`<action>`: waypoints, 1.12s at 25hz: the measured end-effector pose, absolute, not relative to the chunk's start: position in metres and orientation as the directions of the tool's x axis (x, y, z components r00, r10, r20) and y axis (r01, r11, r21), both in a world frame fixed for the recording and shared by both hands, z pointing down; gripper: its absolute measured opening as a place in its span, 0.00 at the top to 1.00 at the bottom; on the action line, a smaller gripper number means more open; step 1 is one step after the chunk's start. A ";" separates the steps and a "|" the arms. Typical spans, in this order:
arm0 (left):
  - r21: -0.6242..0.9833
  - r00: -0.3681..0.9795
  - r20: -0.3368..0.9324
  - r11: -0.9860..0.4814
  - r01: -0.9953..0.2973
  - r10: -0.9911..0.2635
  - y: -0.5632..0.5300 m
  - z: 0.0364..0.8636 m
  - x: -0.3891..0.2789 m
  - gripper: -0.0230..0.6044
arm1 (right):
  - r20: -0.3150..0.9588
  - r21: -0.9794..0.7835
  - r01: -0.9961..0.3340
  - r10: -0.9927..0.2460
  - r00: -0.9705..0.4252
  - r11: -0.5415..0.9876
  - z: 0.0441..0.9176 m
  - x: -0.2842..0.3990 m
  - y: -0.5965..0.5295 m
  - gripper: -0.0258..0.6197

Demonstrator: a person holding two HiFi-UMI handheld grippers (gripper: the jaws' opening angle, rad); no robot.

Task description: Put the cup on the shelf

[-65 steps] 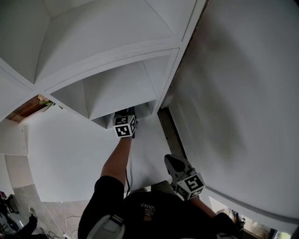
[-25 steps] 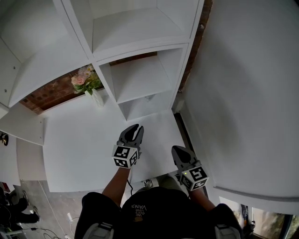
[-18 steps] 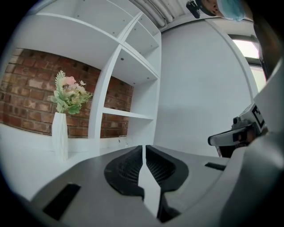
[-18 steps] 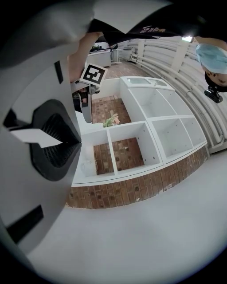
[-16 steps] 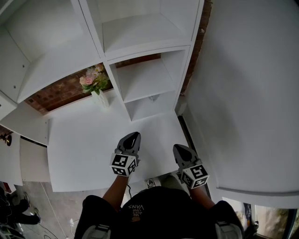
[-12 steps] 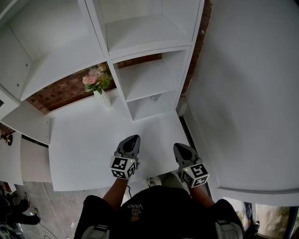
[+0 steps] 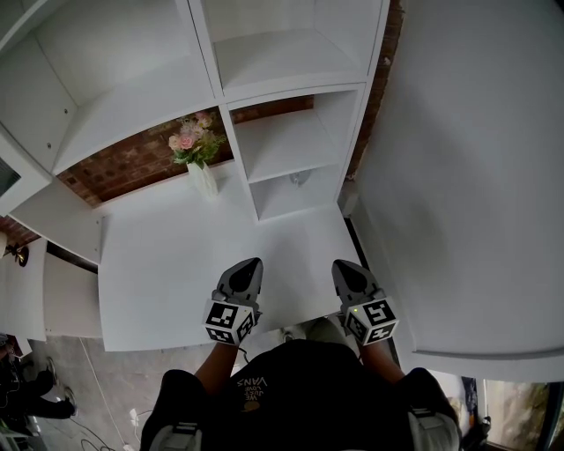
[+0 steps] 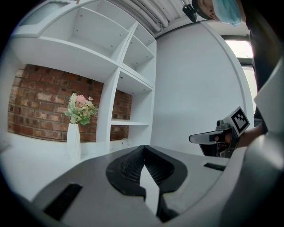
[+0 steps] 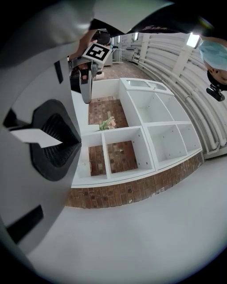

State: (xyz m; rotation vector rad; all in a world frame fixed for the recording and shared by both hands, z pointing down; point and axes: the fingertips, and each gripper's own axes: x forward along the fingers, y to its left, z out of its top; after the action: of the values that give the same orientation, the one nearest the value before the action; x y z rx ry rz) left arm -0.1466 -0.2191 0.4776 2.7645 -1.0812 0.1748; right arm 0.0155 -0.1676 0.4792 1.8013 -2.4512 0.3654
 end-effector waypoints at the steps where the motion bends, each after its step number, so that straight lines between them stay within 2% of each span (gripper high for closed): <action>1: 0.109 0.729 0.170 -0.723 -0.682 -0.663 -0.216 0.477 -0.148 0.95 | 0.200 -0.143 -0.949 -0.930 -0.307 0.282 0.478 0.014 -0.167 0.96; 28: 0.121 0.681 0.144 -0.670 -0.732 -0.718 -0.192 0.471 -0.167 0.95 | 0.208 -0.115 -0.941 -0.918 -0.337 0.319 0.478 -0.004 -0.162 0.96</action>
State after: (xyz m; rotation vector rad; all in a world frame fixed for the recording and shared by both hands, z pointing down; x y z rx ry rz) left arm -0.1674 -0.1917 0.4714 2.7228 -1.1850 0.1251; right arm -0.0041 -0.1619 0.4778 1.7436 -2.4651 0.3287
